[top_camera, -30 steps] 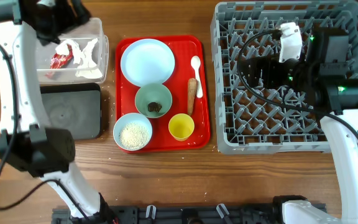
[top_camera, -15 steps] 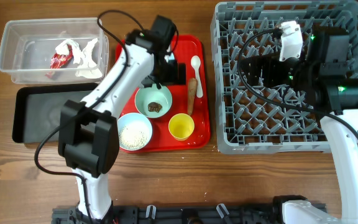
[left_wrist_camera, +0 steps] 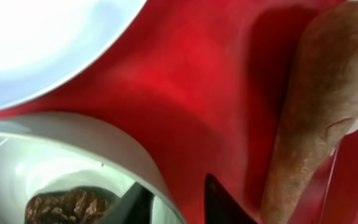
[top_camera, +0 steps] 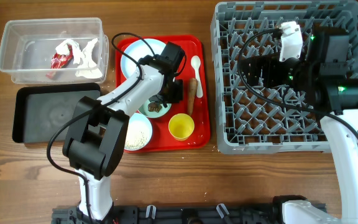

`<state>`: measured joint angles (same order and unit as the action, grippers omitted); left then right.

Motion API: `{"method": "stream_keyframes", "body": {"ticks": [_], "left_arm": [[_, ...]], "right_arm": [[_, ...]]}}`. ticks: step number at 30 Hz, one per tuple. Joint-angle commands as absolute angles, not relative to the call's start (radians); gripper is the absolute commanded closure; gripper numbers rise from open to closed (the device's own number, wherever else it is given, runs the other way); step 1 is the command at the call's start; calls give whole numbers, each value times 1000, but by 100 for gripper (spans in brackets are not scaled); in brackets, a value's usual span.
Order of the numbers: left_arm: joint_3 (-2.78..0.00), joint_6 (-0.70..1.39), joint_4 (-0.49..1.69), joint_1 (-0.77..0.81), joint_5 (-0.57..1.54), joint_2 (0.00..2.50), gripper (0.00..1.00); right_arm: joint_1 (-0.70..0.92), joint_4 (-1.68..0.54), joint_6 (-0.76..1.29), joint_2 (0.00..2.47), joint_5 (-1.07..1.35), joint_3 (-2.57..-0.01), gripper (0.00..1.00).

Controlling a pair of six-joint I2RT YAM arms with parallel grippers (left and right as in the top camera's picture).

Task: Sort waste into correct bins and load items into the dishwasher rack
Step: 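Grasp the light-blue bowl with the left gripper, then tip the light-blue bowl over the black tray, dump the scrap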

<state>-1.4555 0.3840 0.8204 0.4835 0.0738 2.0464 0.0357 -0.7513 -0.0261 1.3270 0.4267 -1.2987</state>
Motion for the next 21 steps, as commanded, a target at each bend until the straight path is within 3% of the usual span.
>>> {"method": "stream_keyframes", "body": {"ticks": [1, 14, 21], "left_arm": [[-1447, 406, 823, 482, 67, 2047, 96], [-1689, 398, 1041, 392, 289, 1903, 96], [-1682, 224, 1259, 50, 344, 1847, 96]], "right_arm": [[35, -754, -15, 1338, 442, -1323, 0], [35, -760, -15, 1338, 442, -1322, 0], [35, -760, -15, 1338, 443, -1322, 0]]}}
